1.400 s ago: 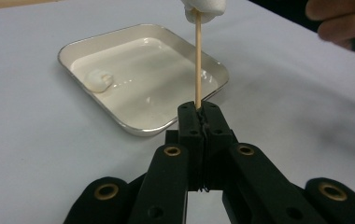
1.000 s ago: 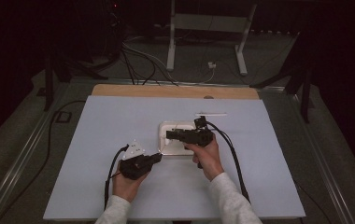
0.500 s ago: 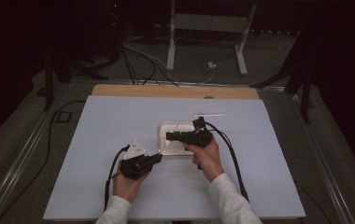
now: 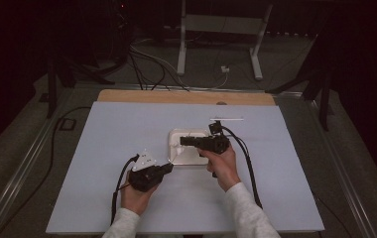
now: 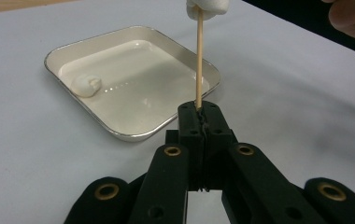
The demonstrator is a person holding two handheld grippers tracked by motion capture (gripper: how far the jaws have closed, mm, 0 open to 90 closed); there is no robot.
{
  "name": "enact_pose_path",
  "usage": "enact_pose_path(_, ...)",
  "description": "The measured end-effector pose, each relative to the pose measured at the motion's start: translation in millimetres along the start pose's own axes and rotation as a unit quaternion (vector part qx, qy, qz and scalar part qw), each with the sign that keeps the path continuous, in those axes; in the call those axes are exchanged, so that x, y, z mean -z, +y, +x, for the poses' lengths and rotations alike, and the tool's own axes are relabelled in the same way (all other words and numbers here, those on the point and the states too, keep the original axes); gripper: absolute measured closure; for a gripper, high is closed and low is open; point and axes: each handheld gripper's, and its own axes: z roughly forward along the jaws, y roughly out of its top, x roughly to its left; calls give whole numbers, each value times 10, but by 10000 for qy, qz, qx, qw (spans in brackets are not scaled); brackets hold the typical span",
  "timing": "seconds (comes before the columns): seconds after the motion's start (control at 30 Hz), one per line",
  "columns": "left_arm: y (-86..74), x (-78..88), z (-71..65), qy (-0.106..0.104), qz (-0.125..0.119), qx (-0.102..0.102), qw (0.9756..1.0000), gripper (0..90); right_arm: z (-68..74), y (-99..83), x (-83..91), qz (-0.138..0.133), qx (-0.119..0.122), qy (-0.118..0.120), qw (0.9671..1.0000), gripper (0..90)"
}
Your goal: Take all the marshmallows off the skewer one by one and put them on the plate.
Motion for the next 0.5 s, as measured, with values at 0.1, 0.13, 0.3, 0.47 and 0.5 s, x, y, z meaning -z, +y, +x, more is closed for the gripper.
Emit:
enact_pose_path(0.1,-3,-1,-3,4,15,-15,10000,900,-11,16,28,-56,-52,8,10000,795)
enact_pose_path(0.13,-4,0,-4,-10,20,-29,10000,900,-16,22,40,-77,-82,14,9999,795)
enact_pose_path(0.3,-4,-1,-13,-34,27,-61,10000,900,-35,49,89,-128,-107,-20,9999,795)
enact_pose_path(0.47,-10,6,-15,-8,86,-139,9999,900,-58,66,130,-235,-196,-44,9995,794)
enact_pose_path(0.5,-11,7,-16,-11,92,-150,9998,900,-61,73,142,-249,-222,-47,9994,794)
